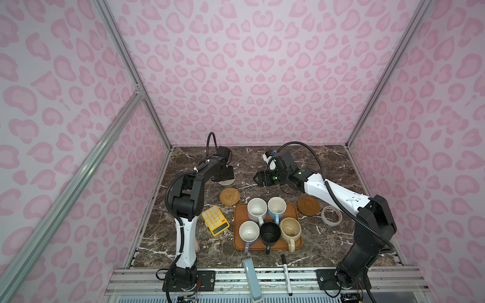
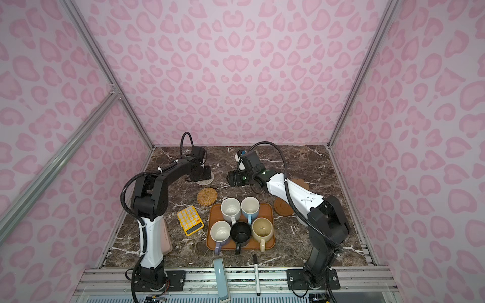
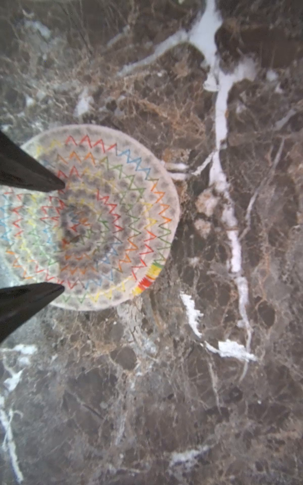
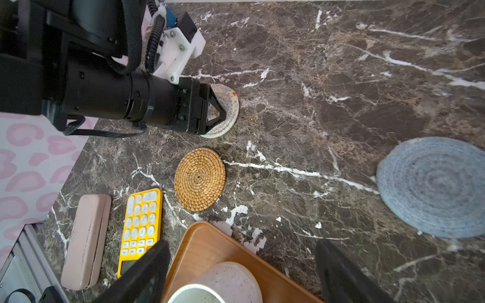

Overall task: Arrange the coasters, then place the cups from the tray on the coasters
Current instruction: 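Raise both arms and reach forward over the coasters beyond the tray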

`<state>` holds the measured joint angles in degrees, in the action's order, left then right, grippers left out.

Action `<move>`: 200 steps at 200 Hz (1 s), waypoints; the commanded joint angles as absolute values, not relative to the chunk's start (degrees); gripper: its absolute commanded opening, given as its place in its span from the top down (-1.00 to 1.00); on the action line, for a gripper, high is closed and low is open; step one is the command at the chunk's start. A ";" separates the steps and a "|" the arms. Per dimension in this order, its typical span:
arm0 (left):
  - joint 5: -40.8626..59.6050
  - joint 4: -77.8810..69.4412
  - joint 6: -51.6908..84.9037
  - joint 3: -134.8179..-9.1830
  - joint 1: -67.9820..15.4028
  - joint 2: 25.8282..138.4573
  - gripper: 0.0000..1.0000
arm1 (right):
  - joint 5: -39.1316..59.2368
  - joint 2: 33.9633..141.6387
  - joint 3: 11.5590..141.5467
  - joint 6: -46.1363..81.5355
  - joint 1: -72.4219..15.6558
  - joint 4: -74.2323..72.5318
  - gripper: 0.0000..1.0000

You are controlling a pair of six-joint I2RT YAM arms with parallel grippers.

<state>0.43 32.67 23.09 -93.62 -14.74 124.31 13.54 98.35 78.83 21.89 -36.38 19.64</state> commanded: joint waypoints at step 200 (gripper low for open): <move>2.95 39.33 28.98 -83.82 -15.51 97.92 -0.69 | 12.93 90.96 75.06 18.17 -33.23 23.90 -0.98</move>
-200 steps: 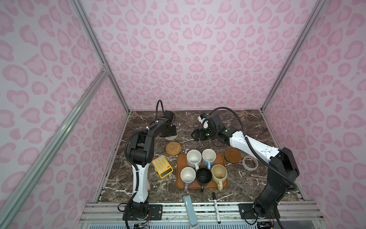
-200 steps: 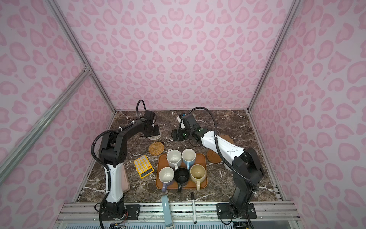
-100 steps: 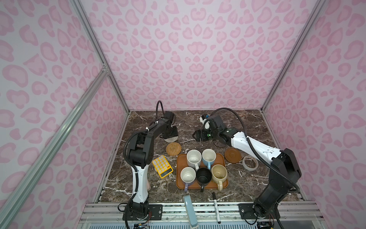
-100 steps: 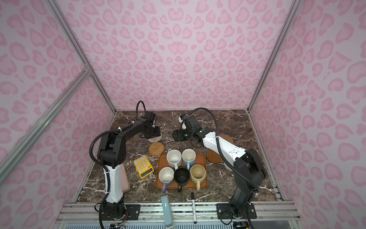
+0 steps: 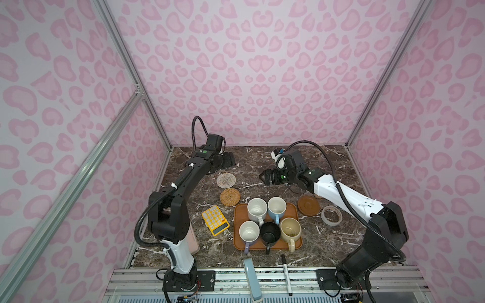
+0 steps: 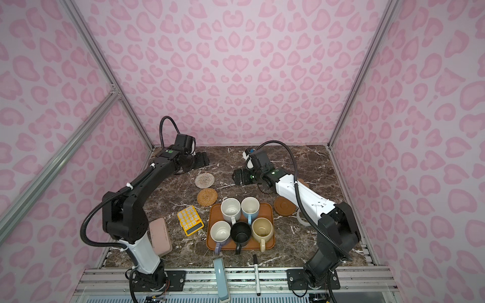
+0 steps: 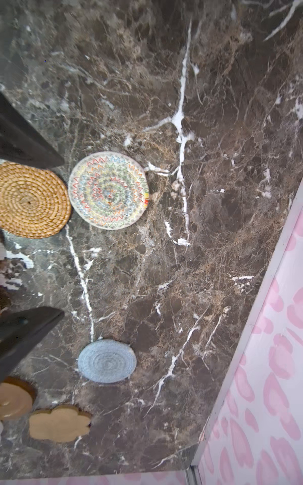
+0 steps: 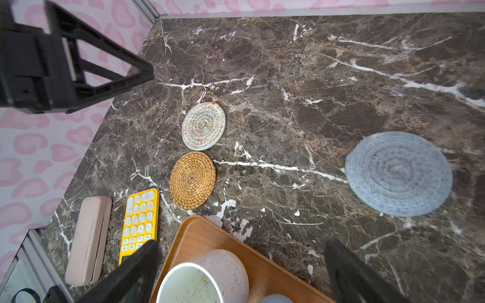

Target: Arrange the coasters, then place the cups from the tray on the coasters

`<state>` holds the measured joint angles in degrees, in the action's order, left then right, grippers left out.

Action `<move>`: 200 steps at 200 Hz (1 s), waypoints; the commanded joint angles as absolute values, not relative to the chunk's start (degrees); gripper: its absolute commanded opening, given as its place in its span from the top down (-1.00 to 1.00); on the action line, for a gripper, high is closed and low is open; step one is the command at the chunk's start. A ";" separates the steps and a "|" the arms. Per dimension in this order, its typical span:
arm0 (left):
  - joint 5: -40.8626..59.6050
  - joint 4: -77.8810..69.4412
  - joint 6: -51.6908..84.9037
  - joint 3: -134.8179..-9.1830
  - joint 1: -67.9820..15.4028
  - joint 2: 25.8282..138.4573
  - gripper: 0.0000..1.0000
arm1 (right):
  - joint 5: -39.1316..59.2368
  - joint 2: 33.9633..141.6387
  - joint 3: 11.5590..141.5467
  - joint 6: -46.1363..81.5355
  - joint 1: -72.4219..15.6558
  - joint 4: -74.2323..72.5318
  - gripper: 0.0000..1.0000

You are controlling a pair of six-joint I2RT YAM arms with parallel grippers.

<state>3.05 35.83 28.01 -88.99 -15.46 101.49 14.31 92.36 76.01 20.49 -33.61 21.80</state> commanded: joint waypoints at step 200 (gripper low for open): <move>-7.26 29.90 30.84 -70.16 -26.63 107.61 -0.26 | 15.16 86.92 68.43 17.73 -30.09 24.52 -0.93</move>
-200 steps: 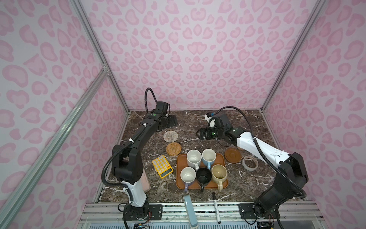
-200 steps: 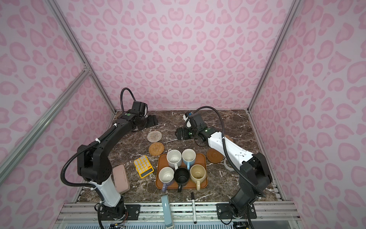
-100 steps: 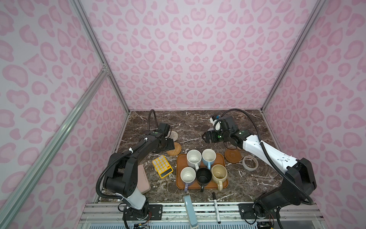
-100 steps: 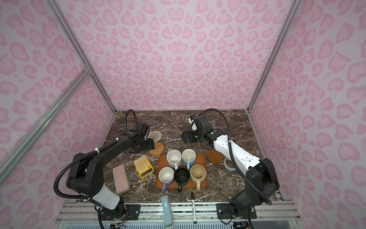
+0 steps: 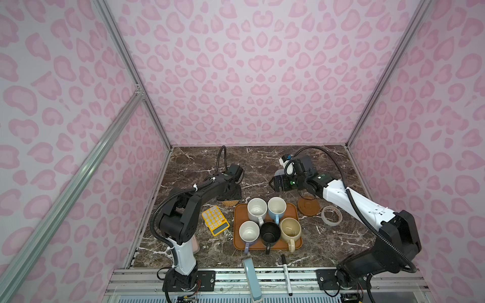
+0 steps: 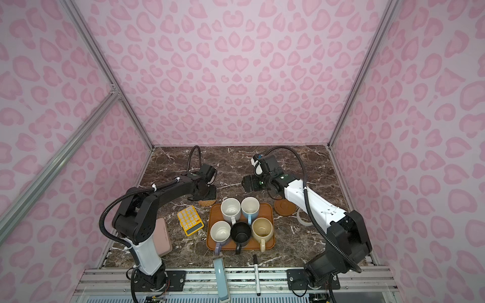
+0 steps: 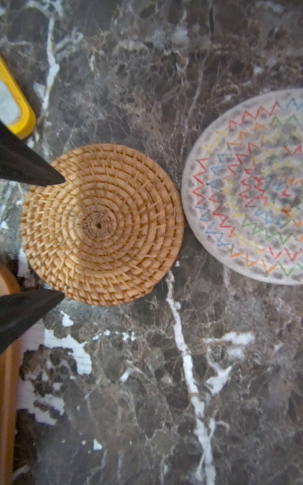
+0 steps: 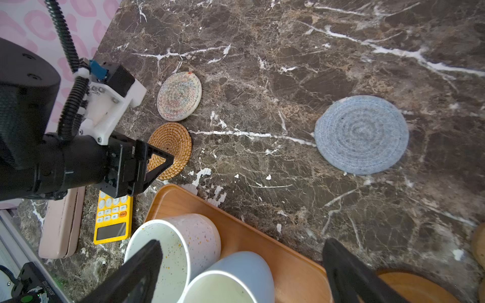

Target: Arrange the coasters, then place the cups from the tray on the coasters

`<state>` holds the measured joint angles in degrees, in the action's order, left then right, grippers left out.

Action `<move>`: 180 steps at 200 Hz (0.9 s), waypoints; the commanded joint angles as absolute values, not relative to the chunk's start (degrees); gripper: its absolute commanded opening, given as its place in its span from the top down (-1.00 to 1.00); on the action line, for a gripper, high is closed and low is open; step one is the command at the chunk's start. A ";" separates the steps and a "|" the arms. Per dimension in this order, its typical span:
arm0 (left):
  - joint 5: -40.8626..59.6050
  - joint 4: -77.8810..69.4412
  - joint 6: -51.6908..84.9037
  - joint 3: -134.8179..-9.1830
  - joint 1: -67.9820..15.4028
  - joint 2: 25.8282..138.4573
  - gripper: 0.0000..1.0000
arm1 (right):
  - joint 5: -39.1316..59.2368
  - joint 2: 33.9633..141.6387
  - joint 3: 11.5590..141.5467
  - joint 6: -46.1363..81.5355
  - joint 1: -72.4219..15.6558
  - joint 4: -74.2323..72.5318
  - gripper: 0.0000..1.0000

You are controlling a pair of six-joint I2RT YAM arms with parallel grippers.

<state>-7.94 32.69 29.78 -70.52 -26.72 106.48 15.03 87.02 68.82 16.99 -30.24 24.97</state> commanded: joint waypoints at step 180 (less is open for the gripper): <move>-0.82 28.41 34.00 -80.88 -32.25 117.63 -0.09 | 15.14 86.82 68.17 18.62 -29.58 24.26 -0.90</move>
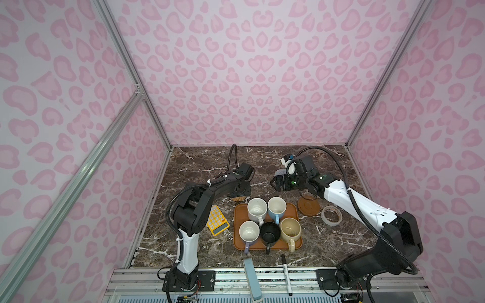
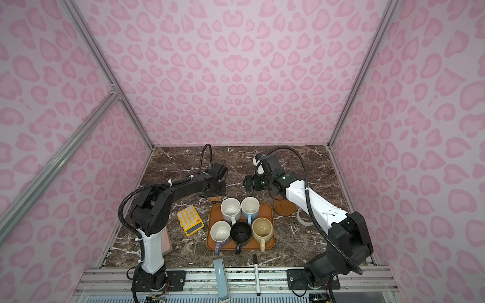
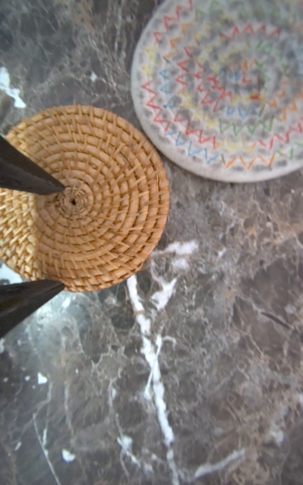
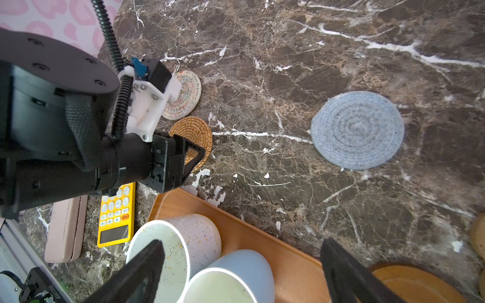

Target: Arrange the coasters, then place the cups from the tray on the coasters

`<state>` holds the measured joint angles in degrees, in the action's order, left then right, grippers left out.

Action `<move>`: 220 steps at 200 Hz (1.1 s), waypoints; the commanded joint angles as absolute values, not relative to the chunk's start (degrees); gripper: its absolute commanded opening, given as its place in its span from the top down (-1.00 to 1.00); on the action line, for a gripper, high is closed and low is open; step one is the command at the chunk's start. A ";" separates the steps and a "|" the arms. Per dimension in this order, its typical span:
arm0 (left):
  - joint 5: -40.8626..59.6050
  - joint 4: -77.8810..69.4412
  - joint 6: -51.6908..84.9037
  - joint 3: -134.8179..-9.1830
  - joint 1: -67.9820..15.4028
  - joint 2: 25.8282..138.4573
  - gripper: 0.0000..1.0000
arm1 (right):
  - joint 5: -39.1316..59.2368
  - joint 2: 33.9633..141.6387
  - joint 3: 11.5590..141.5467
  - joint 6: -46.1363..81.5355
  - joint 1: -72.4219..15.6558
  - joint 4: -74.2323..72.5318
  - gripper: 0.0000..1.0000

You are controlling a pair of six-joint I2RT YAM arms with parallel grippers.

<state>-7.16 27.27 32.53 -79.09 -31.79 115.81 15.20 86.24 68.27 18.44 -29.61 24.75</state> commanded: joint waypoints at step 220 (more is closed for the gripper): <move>-3.46 34.10 33.76 -100.66 -30.38 129.70 -0.13 | 14.95 89.22 67.94 18.54 -29.26 24.12 -0.89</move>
<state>-2.37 30.30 33.39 -100.44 -30.85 129.29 15.00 88.84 68.27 18.83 -29.23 24.77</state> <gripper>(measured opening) 0.563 0.948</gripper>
